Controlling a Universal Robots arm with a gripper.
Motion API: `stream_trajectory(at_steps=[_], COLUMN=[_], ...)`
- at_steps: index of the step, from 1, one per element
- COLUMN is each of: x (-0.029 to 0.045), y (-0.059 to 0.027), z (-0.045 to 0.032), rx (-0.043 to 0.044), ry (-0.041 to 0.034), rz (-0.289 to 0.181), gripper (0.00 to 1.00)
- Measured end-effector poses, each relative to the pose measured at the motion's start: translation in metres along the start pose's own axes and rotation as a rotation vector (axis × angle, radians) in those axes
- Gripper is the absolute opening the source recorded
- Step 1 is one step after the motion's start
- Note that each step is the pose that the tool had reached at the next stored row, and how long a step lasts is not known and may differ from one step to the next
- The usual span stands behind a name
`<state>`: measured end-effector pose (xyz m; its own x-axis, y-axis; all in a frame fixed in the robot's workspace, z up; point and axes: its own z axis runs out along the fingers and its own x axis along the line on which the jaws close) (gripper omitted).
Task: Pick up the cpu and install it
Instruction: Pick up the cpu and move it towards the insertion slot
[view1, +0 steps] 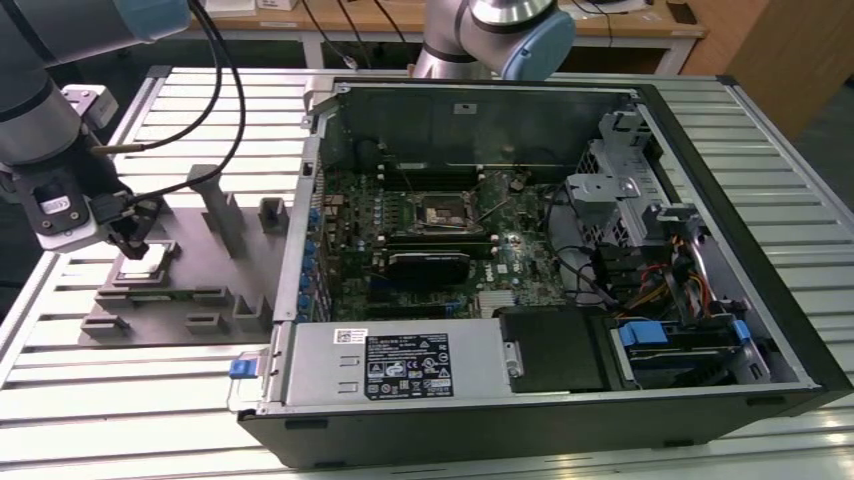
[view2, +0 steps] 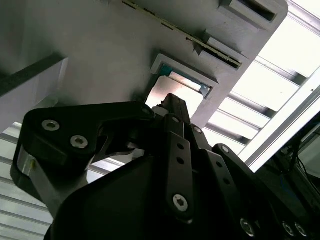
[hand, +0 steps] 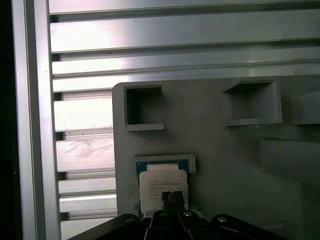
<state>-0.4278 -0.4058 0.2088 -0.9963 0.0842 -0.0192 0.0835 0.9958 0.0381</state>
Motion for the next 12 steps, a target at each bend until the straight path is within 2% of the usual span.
stream_trajectory(at_steps=[5,6,7,9,10,12], x=[0.0000,0.0000,0.0000,0.0000,0.0000,0.0000], y=[0.0000,0.0000,0.0000,0.0000,0.0000,0.0000], z=[0.0002,0.0003,0.0003,0.0003,0.0004,0.0004], rx=[-0.0001,-0.0001,-0.0002,-0.0001,-0.0002,-0.0002], ry=[-0.0002,-0.0003,-0.0003,-0.0002,-0.0002,-0.0002], rz=[0.000,0.000,0.000,0.000,0.000,0.000], gripper=[0.11,0.17,0.17,0.29,0.29,0.41])
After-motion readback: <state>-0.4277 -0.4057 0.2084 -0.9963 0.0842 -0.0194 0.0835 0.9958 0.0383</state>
